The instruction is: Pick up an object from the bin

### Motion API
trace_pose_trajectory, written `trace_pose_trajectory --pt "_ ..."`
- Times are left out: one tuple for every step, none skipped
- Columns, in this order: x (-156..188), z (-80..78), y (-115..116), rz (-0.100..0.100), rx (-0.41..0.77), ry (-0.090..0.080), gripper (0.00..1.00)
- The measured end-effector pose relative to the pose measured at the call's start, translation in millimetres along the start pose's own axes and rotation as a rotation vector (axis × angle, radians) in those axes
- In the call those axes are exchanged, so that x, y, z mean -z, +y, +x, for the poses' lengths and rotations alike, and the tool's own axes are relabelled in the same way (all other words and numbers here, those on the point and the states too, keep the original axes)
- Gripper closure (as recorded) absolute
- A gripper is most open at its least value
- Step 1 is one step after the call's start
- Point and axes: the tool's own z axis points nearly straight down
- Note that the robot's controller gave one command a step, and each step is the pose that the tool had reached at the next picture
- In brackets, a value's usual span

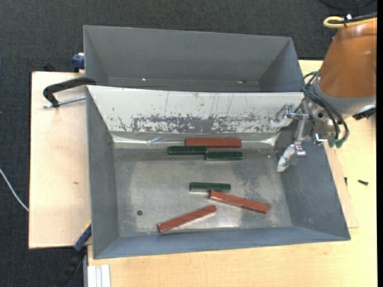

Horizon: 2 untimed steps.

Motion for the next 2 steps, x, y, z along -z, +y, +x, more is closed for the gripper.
trace_pose_trajectory --pt "5.1 -1.5 0.5 0.001 0.002 -0.009 0.0" --pt "-50.0 14.9 15.9 0.002 0.01 -0.013 0.0"
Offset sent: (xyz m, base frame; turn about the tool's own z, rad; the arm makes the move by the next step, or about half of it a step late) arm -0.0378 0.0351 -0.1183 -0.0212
